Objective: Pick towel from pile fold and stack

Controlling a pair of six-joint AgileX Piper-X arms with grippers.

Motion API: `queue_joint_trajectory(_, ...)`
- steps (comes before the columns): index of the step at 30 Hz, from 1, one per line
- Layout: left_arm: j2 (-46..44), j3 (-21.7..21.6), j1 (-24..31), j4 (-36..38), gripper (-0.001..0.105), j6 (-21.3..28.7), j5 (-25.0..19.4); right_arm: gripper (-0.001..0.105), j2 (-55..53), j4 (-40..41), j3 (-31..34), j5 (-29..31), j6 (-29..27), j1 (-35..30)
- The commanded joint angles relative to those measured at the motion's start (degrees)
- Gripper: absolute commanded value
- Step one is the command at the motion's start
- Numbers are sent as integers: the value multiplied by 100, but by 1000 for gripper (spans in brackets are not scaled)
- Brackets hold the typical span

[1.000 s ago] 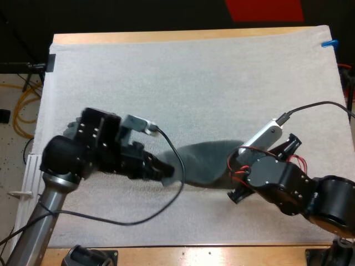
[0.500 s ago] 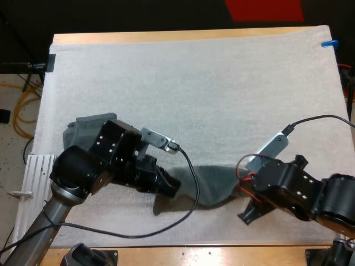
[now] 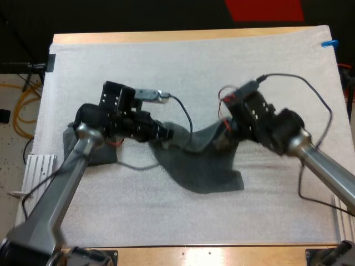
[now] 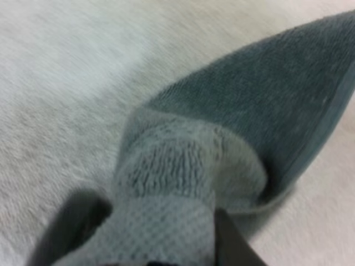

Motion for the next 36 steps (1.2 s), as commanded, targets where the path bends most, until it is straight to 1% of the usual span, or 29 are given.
queue_joint_trajectory(1, 205, -13, 115, -422, 0, 40, 266, 0, 212, -422, -10, -49, -166, -207)
queue_joint_trajectory(2, 299, -13, 143, -561, 0, 40, 354, 0, 289, -545, -10, -49, -166, -273)
queue_joint_trajectory(4, 614, -13, 250, -1081, 0, -55, 597, 0, 598, -912, -10, -60, -166, -479)
queue_joint_trajectory(7, 962, -13, 321, -1694, 0, -279, 703, 0, 845, -1103, -10, -60, -153, -634)
queue_joint_trajectory(10, 1226, -13, 331, -2231, 0, -402, 757, 0, 999, -1214, -10, -60, -153, -738)
queue_joint_trajectory(15, 1500, -13, 331, -2836, 0, -417, 740, 0, 1182, -1547, -10, -21, -103, -864)
queue_joint_trajectory(17, 1572, -13, 331, -3045, 0, -417, 741, 0, 1261, -1654, -10, 20, 14, -930)
queue_joint_trajectory(20, 1640, -13, 331, -3343, 8, -417, 681, 0, 1379, -1749, -10, -68, 142, -1035)
queue_joint_trajectory(21, 1638, -13, 331, -3447, 15, -417, 588, 0, 1411, -1767, -10, -196, 169, -1089)
queue_joint_trajectory(22, 1638, -13, 331, -3581, 22, -417, 541, 4, 1431, -1785, -10, -320, 300, -1150)
queue_joint_trajectory(23, 1638, -13, 331, -3664, 27, -417, 541, 8, 1436, -1798, -10, -378, 357, -1170)
queue_joint_trajectory(25, 1638, -13, 331, -3907, 46, -429, 514, 28, 1434, -1890, -10, -698, 633, -1301)
queue_joint_trajectory(26, 1638, -13, 331, -3966, 50, -437, 513, 35, 1434, -1924, -10, -793, 677, -1355)
queue_joint_trajectory(27, 1638, -13, 331, -4100, 57, -500, 514, 50, 1434, -1976, -26, -840, 781, -1418)
queue_joint_trajectory(28, 1638, -13, 331, -4226, 58, -528, 514, 62, 1434, -1984, -69, -840, 886, -1492)
queue_joint_trajectory(29, 1626, -13, 331, -4263, 58, -529, 514, 66, 1434, -1983, -83, -840, 905, -1535)
queue_joint_trajectory(30, 1599, -13, 331, -4372, 58, -528, 515, 72, 1419, -1982, -133, -840, 913, -1606)
queue_joint_trajectory(32, 1544, -13, 331, -4522, 58, -547, 563, 72, 1376, -1960, -214, -840, 912, -1683)
queue_joint_trajectory(34, 1481, -48, 331, -4618, 58, -546, 852, 71, 1258, -1951, -286, -840, 900, -1738)
queue_joint_trajectory(36, 1427, -110, 331, -4589, 58, -546, 1026, 69, 1103, -1949, -309, -840, 876, -1744)
